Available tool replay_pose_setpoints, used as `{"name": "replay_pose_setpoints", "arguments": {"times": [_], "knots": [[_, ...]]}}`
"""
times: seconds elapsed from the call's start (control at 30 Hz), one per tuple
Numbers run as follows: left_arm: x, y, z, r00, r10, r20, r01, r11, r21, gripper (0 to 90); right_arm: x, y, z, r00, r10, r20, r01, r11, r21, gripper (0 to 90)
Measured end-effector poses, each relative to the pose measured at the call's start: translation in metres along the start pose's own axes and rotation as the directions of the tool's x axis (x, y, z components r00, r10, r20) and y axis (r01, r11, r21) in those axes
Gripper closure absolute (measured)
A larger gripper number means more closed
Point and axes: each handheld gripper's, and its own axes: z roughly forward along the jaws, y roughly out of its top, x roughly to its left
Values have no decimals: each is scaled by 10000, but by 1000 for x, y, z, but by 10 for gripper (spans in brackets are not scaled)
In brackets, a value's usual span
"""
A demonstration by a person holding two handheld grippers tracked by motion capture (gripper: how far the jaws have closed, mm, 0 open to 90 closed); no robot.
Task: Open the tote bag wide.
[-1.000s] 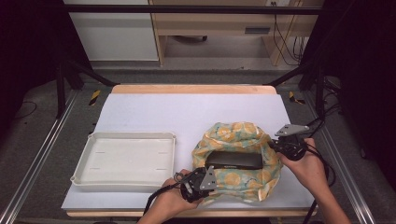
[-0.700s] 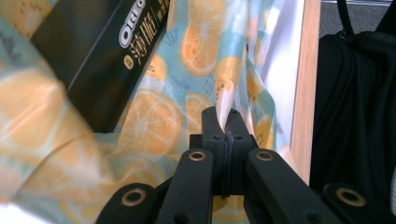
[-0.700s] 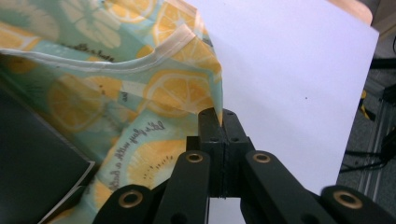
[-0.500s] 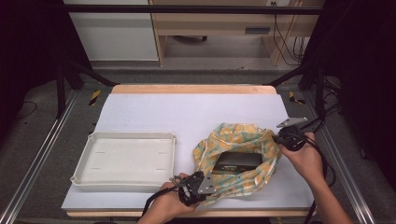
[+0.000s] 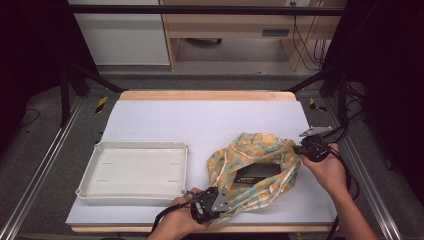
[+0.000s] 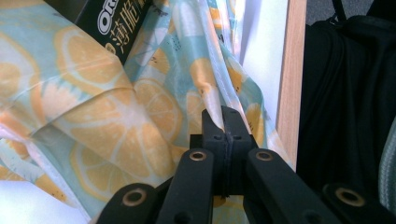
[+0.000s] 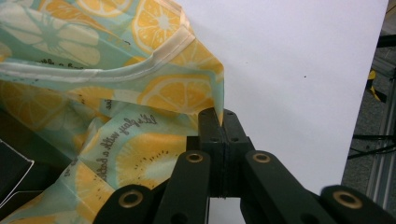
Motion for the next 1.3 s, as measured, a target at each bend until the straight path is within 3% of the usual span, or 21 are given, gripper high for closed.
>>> {"name": "replay_pose_setpoints", "arguments": {"times": [0.43, 0.57, 0.67, 0.77, 0.9, 1.17, 1.23, 1.3], "knots": [[-6, -1, -3, 9997, 169, 163, -170, 9998, 41, 900, -2, 0, 6, 9999, 114, 44, -115, 9998, 149, 900], [-6, 0, -5, 9999, 96, 34, -96, 9999, -72, 900, 2, -1, 2, 9998, -162, 72, 164, 9996, -232, 847], [-5, 1, -7, 10000, -10, -98, 7, 9997, -224, 893, 6, -1, -7, 9998, -209, 5, 209, 9971, -729, 749], [-5, 4, -10, 9997, -178, -159, 170, 9984, -535, 823, 13, -3, -27, 9998, -180, -45, 172, 9882, -1520, 679], [-2, 9, -18, 9985, -343, -431, 301, 9952, -933, 738, 23, -5, -50, 9993, -326, -196, 276, 9763, -2146, 603], [11, 21, -36, 9908, -1063, -841, 897, 9794, -1811, 557, 50, -15, -83, 9902, -1279, -560, 1084, 9570, -2692, 518], [17, 27, -44, 9849, -1303, -1141, 1053, 9734, -2033, 509, 57, -19, -88, 9867, -1468, -696, 1225, 9537, -2746, 495], [23, 31, -46, 9798, -1406, -1422, 1108, 9737, -1993, 483, 62, -24, -90, 9831, -1612, -865, 1319, 9521, -2759, 483]]}}
